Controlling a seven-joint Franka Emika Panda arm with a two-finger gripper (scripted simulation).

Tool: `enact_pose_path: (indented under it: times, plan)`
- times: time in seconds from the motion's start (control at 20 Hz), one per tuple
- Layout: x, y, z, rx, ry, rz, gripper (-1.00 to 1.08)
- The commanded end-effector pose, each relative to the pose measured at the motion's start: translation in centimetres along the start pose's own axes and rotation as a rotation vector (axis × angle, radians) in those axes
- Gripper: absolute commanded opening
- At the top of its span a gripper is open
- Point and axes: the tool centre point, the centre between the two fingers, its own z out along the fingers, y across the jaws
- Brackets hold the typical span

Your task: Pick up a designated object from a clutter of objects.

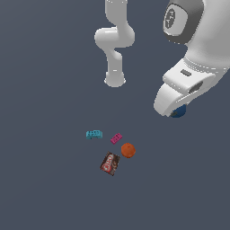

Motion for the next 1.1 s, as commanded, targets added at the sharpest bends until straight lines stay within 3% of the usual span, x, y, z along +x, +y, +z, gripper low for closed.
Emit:
enact_pose_path:
  times: [0.0,0.55,1.05]
  plan:
    - [0.8,0.6,-1.4,-0.001,0.000,0.000,-1.00]
    - [3.7,2.8,-6.2,-0.002,0.000,0.001,-1.00]
    - [5.0,3.6,-8.1,-0.003,0.000,0.001,-1.00]
